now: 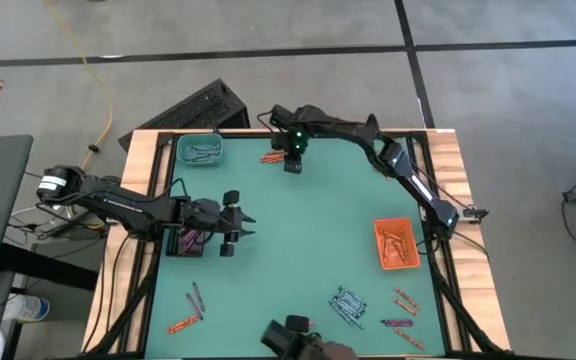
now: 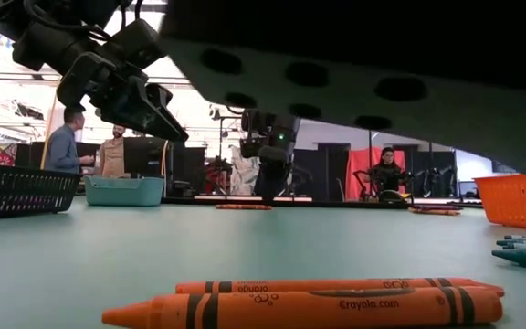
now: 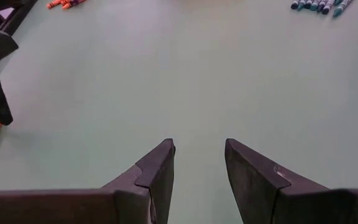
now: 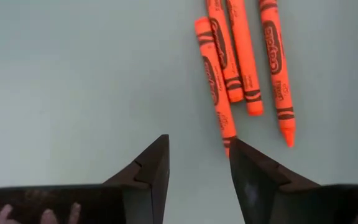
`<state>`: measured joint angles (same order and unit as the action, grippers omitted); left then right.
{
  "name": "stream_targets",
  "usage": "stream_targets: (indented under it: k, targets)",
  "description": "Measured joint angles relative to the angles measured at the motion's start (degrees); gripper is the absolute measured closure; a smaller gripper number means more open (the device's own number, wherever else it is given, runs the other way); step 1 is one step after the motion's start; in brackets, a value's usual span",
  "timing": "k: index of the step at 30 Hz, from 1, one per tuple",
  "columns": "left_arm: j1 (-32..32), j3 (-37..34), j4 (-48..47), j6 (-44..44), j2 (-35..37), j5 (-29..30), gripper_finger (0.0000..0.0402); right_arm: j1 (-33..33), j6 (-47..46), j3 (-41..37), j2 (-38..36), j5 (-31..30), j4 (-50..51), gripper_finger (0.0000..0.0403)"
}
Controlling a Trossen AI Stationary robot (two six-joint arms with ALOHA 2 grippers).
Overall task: Sort crayons
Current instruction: Put the orange crayon into the orange bin
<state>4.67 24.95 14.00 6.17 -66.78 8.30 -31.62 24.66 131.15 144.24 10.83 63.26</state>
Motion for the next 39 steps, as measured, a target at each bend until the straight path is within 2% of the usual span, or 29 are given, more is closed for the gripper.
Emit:
stream_targets:
  k: [11,23,39]
  targets:
    - [0.0,0.0,0.1,-0.5,0.0,-0.2,0.027,-1.0,-1.1,2.5,1.1,3.0,2.5,0.0283]
    - [0.0,0.0,0.1,-1.1,0.0,-0.3,0.027,-3.5,-8.3,2.5,1.4,10.2,1.0,0.0284]
    - [0.0,0.0,1.6,-1.3,0.0,0.0,0.027,-4.4,-15.3,2.5,1.4,12.8,-1.6,0.0284]
